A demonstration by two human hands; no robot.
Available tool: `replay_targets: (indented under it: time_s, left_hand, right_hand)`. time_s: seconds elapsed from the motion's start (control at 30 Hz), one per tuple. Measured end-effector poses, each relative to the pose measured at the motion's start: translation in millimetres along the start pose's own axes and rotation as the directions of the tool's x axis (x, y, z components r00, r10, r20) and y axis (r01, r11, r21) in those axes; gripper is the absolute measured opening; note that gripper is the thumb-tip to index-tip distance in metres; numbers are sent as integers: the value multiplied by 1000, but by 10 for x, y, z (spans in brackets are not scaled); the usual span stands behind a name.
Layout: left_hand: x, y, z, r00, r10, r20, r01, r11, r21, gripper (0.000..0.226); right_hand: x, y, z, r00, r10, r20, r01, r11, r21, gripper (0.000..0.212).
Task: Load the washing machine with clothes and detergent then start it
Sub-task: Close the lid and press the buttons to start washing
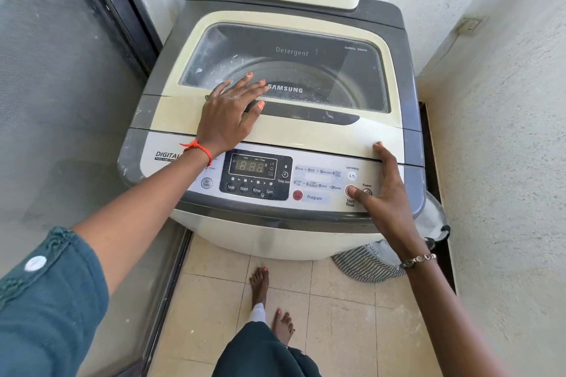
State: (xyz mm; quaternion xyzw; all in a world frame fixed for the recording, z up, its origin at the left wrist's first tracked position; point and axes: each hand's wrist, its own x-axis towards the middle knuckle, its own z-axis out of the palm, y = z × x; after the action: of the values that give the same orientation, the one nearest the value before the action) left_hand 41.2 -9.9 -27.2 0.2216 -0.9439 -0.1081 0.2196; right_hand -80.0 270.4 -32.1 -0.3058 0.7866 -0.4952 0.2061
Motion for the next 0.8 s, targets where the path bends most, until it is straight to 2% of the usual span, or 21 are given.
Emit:
replay_targets:
  time_s: [0.2, 0.4, 0.5, 0.63, 0.8]
  left_hand:
    - [10, 12, -15, 1000, -4, 19, 3, 1000, 22, 52]
    - [9, 51, -68, 999, -14, 41, 12, 999, 42, 55]
    - [-4, 80, -73, 998, -20, 56, 17, 999, 46, 55]
    - [6, 85, -100, 996, -28, 81, 24, 998, 52, 57]
    - [18, 93, -126, 995, -32, 92, 28, 998, 49, 58]
  right_hand:
    - [-12, -44, 23, 1000, 13, -8, -14, 998, -59, 82]
    - [-19, -126, 30, 998, 47, 42, -41, 991, -130, 81]
    - [-6, -120, 65, 997, 55, 56, -46, 986, -158, 87]
    - [67, -95, 146, 996, 61, 69, -34, 941, -336, 81]
    - [312, -230, 310, 999, -41, 26, 48, 848, -527, 84]
